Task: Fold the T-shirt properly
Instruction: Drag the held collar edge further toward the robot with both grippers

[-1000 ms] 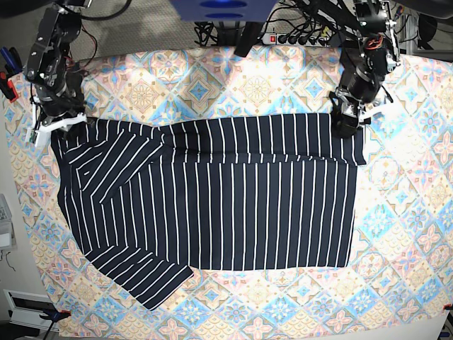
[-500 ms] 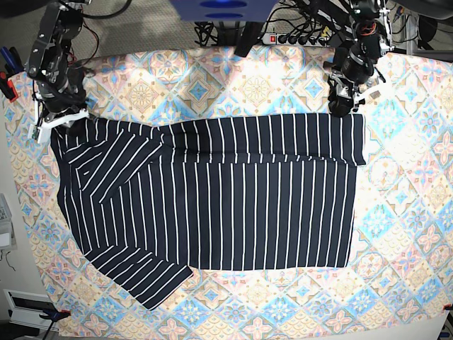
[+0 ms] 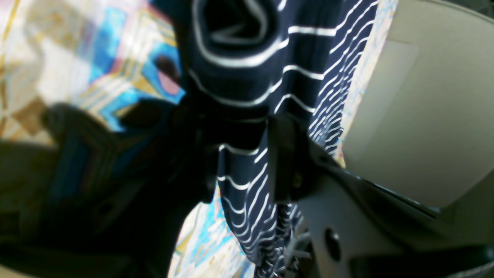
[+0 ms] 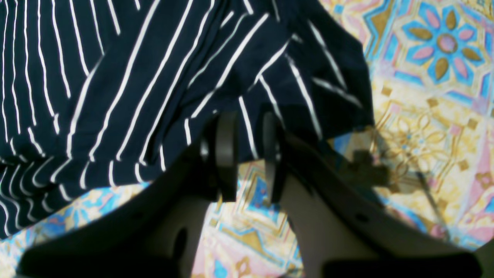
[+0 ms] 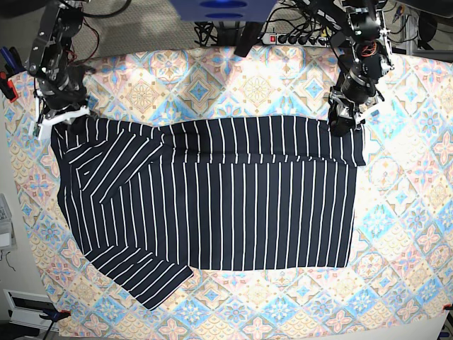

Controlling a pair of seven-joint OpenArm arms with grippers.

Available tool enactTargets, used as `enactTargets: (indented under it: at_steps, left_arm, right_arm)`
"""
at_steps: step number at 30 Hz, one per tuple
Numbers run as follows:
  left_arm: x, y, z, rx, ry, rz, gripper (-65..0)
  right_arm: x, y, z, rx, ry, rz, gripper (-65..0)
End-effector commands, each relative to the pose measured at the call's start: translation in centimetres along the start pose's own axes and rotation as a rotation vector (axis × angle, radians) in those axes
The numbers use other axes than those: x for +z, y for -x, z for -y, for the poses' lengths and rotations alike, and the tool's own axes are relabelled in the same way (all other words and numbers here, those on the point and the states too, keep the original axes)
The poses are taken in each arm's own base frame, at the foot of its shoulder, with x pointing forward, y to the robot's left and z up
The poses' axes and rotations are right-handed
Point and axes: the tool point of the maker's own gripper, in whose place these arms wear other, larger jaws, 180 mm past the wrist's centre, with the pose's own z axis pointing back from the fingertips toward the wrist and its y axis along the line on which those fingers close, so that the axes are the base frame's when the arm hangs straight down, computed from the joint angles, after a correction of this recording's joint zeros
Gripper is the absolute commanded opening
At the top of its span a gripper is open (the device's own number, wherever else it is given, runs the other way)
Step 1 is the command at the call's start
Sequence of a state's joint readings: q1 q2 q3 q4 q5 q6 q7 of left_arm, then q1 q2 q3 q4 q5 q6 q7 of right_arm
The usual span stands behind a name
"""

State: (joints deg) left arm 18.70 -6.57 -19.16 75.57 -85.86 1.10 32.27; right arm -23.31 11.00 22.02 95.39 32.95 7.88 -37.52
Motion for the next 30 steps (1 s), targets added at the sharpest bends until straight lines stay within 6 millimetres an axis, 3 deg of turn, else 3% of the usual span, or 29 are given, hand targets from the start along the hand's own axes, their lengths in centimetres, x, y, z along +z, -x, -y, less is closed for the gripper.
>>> enactTargets:
  at_steps: [1, 7, 13, 18, 30]
  left_arm:
    - [-0.3, -0.5, 0.3, -0.023, 0.011, 0.029, -45.2]
    - [-0.3, -0.4, 0.5, -0.027, 0.016, 0.025, -54.3]
    - [-0.3, -0.5, 0.6, -0.030, 0.017, 0.026, -60.6]
    - [-0.2, -0.4, 0.4, -0.028, 0.015, 0.024, -65.0]
    - [-0.1, 0.1, 1.0, -0.034, 0.028, -0.012, -65.0]
  right_arm:
    - [0.6, -1.2, 0.3, -0.004, -0.005, 0.040, -53.0]
    - [2.3, -1.4, 2.4, -0.219, -0.030, 0.079, -51.2]
    - [2.1, 0.5, 3.1, -0.313, -0.041, 0.019, -38.2]
    - [0.2, 1.0, 3.3, -0.367, -0.038, 0.001, -38.2]
    - [-3.5, 2.6, 3.8, -0.492, -0.024, -0.051, -38.2]
